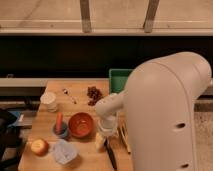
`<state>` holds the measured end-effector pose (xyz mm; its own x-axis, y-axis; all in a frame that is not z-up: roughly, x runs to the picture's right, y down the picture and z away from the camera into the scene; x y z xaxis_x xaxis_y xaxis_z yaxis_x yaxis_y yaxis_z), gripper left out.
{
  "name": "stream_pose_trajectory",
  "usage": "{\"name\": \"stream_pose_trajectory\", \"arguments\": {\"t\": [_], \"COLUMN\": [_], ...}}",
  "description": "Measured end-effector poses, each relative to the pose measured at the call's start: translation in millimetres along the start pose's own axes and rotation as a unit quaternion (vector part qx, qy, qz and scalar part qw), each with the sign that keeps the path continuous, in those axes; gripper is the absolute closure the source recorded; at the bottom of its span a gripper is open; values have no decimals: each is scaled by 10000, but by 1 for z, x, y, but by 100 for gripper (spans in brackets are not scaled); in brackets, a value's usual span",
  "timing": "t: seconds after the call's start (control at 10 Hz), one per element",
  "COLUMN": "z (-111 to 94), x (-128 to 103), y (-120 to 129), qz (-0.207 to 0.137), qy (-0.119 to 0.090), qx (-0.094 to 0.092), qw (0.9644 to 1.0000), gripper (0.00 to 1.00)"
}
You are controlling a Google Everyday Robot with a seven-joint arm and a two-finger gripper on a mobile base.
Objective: Place brush in table surface
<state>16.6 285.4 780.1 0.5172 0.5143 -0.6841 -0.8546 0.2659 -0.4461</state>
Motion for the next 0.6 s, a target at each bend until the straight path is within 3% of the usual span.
{"name": "stream_pose_trajectory", "arguments": {"t": [0.2, 0.6], "z": [3, -2], "x": [-1, 0], "y": [-2, -5], "qz": [77, 92], "qy": [34, 37], "qx": [-5, 7], "qw": [10000, 10000], "gripper": [34, 76]}}
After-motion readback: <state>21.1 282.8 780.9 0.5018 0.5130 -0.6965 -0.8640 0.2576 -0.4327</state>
